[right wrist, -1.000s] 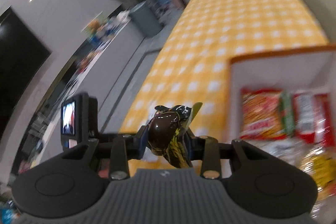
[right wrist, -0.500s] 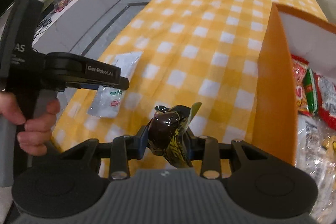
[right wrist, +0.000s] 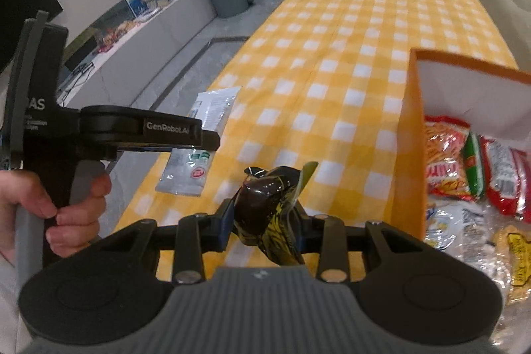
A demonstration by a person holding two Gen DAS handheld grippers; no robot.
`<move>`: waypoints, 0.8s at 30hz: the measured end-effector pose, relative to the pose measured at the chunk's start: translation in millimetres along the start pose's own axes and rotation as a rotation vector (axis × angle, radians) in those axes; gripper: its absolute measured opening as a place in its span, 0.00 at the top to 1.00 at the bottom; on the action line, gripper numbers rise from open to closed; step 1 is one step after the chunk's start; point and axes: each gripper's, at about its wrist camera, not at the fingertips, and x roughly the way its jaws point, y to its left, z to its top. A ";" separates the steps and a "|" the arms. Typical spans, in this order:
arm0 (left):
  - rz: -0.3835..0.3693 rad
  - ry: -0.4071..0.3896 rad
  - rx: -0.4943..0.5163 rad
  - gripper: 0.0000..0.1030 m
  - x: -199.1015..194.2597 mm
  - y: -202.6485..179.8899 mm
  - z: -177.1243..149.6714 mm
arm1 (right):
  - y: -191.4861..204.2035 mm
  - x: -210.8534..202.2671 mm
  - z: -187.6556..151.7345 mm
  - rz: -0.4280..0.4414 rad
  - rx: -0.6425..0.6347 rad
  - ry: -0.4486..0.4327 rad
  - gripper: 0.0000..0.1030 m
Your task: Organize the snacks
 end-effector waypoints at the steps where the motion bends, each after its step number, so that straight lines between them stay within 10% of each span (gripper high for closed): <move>1: -0.007 -0.013 0.003 0.46 -6.2 -3.9 1.3 | -0.8 -2.8 0.4 0.000 0.006 -0.005 0.67; 17: -0.171 -0.112 0.105 0.46 -83.9 -104.3 -4.2 | -70.9 -143.8 -1.9 -0.059 0.108 -0.199 0.67; 24: -0.265 -0.064 0.120 0.46 -68.3 -143.3 -18.5 | -113.2 -178.3 -27.1 -0.189 0.052 -0.082 0.67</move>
